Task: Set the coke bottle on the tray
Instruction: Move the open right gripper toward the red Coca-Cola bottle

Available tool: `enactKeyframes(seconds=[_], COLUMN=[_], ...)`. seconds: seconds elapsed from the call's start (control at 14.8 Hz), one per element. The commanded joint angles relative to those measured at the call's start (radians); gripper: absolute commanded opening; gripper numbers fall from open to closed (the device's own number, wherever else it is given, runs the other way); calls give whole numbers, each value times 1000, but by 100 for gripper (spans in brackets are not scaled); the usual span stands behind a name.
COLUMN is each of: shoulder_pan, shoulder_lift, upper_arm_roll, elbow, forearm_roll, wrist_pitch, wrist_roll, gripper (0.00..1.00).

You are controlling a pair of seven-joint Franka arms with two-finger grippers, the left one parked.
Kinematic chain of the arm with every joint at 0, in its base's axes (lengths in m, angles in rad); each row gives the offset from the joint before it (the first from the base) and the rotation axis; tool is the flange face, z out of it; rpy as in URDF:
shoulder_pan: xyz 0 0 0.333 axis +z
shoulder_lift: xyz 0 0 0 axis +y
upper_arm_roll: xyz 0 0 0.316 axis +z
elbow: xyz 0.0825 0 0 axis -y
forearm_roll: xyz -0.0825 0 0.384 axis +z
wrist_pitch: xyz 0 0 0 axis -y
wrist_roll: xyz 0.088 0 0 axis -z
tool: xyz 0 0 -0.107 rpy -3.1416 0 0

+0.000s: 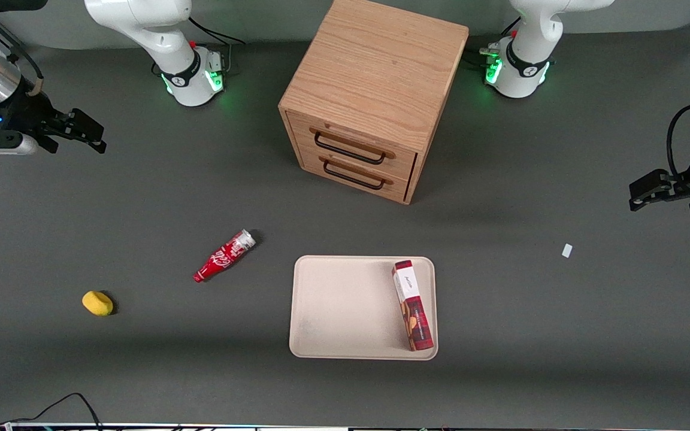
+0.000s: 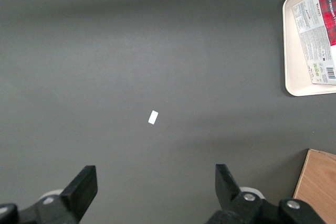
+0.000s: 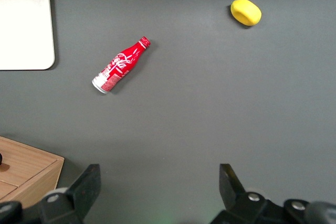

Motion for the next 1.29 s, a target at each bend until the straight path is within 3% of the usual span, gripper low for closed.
enactKeyframes(seconds=[0.0,0.34,0.54,0.95,1.22], shoulder_pan=[8,51,94,100,101], shoulder_lift=[18,77,168,381,498], upper_arm_roll=[-2,15,24,104,104], elbow=[32,48,37,-72,-174], forearm_roll=[14,14,17,21,20], wrist_pitch=[-23,-3,95,395,630], wrist_roll=[-9,176,445,797,943], gripper=[100,100,100,100,100])
